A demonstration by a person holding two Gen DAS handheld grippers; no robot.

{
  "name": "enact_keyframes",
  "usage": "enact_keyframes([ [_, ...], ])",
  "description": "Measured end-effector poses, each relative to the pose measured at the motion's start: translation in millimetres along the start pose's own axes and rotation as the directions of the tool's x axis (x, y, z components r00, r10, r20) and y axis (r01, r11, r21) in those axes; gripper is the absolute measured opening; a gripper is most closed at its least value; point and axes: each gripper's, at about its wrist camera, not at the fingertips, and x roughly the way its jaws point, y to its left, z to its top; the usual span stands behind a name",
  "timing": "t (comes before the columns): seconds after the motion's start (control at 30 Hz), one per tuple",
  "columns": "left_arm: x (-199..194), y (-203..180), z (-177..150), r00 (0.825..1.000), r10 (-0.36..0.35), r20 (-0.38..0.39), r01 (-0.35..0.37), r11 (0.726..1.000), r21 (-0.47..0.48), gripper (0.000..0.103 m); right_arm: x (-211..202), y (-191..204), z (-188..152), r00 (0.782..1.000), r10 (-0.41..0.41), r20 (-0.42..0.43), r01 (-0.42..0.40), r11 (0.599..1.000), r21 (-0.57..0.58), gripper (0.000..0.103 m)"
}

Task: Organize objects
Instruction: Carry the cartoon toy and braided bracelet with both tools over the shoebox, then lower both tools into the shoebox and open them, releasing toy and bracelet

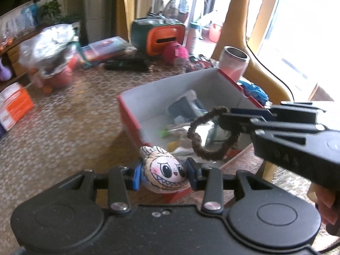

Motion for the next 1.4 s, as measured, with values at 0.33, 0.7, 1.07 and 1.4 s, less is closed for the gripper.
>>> enact_keyframes([
  [0.33,39,-40,22,0.999,-0.026,-0.027,0.028,0.998,0.054,0.04,18,-71,3,0.997,-0.08,-0.012,0.081,0.994,0.079,0.014],
  [0.7,88,-63,29,0.993,-0.027,-0.111,0.036,0.996,0.081,0.04,64,-131,-17,0.983,-0.137,-0.121,0.154,0.976,0.153,0.014],
  [1.07,125,-91,38,0.989,-0.017,-0.145,0.035,0.992,0.119,0.04,88,-154,-31,0.971,-0.144,-0.192,0.177,0.97,0.167,0.014],
  [1.4,151,-88,41,0.98,-0.029,-0.198,0.043,0.997,0.064,0.041,82,-160,-32,0.977,-0.117,-0.178,0.151,0.97,0.191,0.015],
])
